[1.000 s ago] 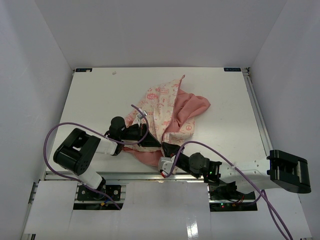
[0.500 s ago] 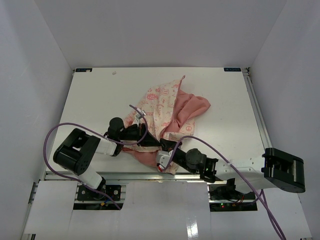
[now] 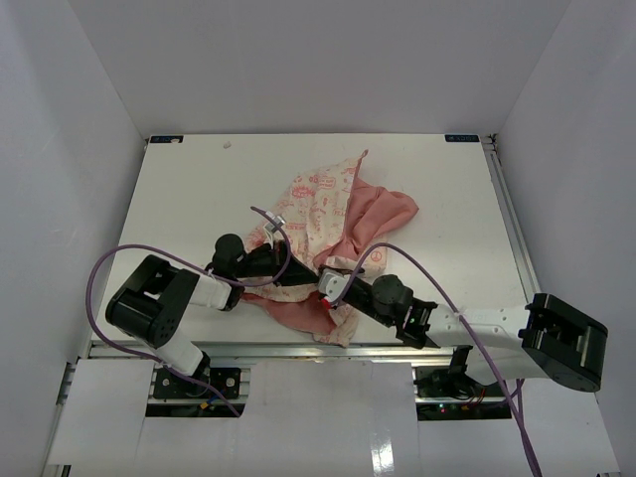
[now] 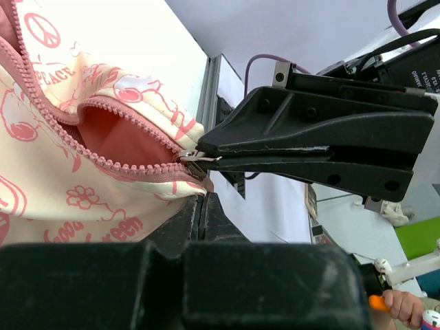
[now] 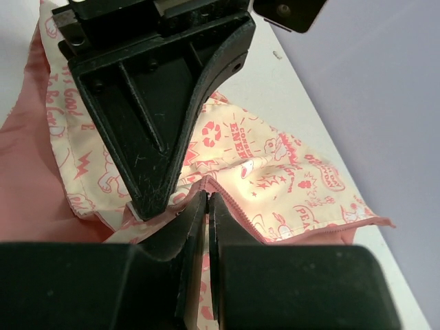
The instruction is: Zip up the jacket
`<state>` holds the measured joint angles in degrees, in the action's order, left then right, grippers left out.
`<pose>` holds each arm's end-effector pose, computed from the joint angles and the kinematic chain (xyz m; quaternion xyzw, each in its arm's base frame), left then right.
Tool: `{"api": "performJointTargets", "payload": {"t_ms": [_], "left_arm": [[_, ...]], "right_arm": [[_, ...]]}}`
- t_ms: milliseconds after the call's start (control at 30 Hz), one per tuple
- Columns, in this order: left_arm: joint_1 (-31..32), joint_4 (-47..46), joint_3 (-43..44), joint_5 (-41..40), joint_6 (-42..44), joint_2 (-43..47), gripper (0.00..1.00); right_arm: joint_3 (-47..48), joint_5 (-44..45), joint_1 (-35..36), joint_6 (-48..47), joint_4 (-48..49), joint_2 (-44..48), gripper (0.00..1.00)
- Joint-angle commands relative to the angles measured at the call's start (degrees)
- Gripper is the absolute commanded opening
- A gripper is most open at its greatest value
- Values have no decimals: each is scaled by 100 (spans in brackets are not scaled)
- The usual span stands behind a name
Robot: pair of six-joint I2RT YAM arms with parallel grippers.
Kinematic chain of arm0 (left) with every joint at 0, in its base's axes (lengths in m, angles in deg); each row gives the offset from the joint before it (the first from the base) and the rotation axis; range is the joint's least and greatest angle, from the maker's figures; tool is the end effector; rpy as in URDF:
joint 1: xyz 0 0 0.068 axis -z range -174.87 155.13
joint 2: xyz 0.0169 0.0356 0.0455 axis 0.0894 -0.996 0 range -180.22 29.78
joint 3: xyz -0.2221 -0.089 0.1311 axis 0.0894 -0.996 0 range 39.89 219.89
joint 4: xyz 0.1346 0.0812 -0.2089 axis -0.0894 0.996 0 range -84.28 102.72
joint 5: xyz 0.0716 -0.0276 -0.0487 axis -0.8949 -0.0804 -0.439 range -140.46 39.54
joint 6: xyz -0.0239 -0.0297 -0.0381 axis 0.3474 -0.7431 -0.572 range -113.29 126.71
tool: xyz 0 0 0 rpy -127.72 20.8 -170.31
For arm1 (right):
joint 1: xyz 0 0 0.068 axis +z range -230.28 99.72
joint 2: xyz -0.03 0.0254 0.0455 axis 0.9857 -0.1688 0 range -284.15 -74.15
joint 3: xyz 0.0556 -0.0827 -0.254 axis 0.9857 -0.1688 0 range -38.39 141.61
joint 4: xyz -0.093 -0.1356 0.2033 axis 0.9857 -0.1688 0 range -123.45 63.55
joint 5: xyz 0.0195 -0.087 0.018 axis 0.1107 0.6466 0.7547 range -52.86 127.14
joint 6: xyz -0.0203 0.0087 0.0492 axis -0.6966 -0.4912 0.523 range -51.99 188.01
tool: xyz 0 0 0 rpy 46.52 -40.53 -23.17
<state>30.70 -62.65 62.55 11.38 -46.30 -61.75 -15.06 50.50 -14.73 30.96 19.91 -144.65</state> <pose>0.2228 -0.1413 0.1697 0.2069 0.6776 -0.6649 0.2363 0.1115 0.2252 0.2220 -0.5008 0.5059 0.0914 0.6963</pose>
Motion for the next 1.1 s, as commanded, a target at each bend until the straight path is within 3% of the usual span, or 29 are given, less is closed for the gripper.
{"api": "performJointTargets", "payload": {"t_ms": [0, 567, 933, 1067], "left_arm": [[169, -260, -167, 776, -161, 271, 0], [511, 155, -475, 328, -194, 1166, 0], [624, -648, -843, 312, -854, 1320, 0], [642, -1120, -933, 361, -1141, 1160, 0]], "right_arm": [[319, 187, -582, 419, -233, -70, 8], [-84, -787, -1188, 549, 99, -98, 8], [-7, -1776, -1751, 567, 1071, -625, 8], [-312, -2445, -1917, 567, 1864, -616, 8]]}}
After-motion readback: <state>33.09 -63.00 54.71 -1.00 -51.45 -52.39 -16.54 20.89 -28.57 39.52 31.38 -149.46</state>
